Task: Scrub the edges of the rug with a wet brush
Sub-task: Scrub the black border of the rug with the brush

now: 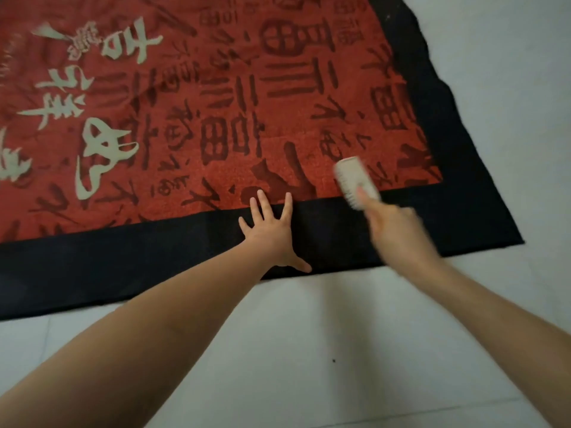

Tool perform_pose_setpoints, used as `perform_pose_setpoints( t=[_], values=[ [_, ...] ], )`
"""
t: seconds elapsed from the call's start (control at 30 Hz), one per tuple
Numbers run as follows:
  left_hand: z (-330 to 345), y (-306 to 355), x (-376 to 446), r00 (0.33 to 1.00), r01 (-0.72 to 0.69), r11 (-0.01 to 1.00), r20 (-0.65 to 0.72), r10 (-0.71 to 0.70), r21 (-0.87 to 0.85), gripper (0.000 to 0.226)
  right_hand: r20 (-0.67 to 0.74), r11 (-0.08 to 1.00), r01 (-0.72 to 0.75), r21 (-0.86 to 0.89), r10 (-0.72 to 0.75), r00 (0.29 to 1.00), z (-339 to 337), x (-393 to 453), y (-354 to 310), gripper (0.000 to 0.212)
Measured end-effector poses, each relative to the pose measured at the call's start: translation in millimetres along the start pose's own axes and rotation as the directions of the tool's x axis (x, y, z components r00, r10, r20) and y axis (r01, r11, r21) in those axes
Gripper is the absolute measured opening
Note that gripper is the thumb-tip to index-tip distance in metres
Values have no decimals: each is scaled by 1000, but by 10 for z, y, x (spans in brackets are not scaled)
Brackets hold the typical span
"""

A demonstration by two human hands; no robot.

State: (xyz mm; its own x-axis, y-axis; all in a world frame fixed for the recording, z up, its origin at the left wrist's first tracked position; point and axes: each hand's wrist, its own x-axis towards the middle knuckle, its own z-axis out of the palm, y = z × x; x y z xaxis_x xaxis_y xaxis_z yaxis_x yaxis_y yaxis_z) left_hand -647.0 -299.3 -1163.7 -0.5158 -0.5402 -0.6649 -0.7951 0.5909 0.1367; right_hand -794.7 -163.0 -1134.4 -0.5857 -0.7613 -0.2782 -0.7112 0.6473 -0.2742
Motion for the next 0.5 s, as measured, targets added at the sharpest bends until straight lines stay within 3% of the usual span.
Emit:
perform_pose_setpoints(
  t=[0.1, 0.17, 0.27, 0.33, 0.43, 0.5],
  values=[
    [76, -133, 17, 995, -11, 1000, -94, 10, -6, 157, 220, 979, 201, -41, -187, 957, 427, -266, -538, 67],
    [156, -207, 6, 989, -37, 999, -141, 36, -2, 159, 171, 961, 227, -156, -200, 965, 444, -224, -359, 69],
    [207, -171, 15, 986, -74, 997, -151, 72, -5, 157, 8, 983, -133, -123, 135, 991, 160, -29, 159, 63],
    [211, -115, 36, 987, -76, 997, -141, 75, 0, 157, -28, 980, -200, 0, 200, 979, 273, -130, -57, 63],
    [237, -147, 79, 985, -72, 997, -157, 69, -11, 153, 152, 995, 56, 85, -69, 986, 648, -378, -650, 72],
    [243, -175, 76, 983, -87, 996, -166, 83, -16, 155, 128, 984, 175, -46, -168, 977, 612, -345, -458, 72]
  ],
)
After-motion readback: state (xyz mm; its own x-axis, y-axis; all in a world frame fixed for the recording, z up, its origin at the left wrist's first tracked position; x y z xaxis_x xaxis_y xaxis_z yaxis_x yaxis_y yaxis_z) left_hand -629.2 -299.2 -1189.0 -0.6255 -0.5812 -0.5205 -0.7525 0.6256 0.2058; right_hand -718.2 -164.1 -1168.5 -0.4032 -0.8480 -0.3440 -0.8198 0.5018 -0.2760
